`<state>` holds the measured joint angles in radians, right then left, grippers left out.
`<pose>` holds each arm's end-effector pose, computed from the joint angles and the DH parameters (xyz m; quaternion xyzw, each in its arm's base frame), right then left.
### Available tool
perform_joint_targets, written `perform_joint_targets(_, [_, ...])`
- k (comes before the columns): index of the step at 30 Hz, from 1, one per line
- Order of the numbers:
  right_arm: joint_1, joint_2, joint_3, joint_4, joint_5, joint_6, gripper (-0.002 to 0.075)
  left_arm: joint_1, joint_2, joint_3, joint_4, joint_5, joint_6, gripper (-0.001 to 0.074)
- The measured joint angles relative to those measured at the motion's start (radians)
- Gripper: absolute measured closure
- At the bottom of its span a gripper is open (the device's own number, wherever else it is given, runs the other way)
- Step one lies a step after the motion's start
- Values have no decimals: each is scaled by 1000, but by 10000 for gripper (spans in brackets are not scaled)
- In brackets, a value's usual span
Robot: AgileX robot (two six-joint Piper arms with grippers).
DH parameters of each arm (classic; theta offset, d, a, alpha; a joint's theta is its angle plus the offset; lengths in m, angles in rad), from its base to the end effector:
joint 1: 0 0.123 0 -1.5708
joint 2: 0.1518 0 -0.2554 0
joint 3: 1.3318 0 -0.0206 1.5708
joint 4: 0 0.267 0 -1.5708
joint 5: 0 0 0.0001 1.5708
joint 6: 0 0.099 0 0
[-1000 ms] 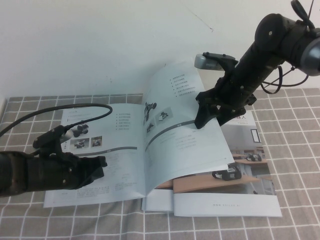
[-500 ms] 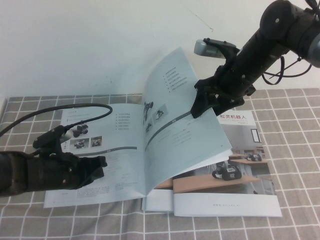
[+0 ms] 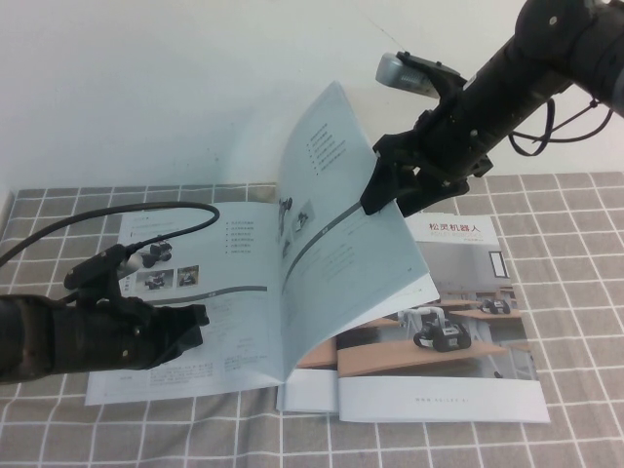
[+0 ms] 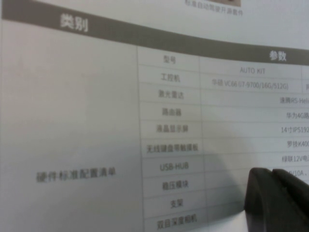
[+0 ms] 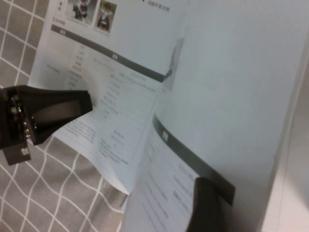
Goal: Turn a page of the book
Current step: Open the closed book
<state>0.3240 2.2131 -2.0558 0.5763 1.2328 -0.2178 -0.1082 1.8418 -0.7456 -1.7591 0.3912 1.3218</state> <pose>0.4361 0.2002 0.2234 -0.1988 0.9309 0.2847 0.1131 0.3133 -0.0714 0.0673 -0.1005 0.9285 -0.2593 0.2461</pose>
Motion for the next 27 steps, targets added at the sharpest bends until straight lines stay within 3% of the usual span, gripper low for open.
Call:
perform_joint_targets(14, [13, -35, -2, -10, 2, 18, 276, -12, -38, 12, 27, 4, 0, 737])
perform_joint_targets(27, [13, -35, -2, -39, 2, 32, 276, -153, -95, -43, 35, 7, -4, 737])
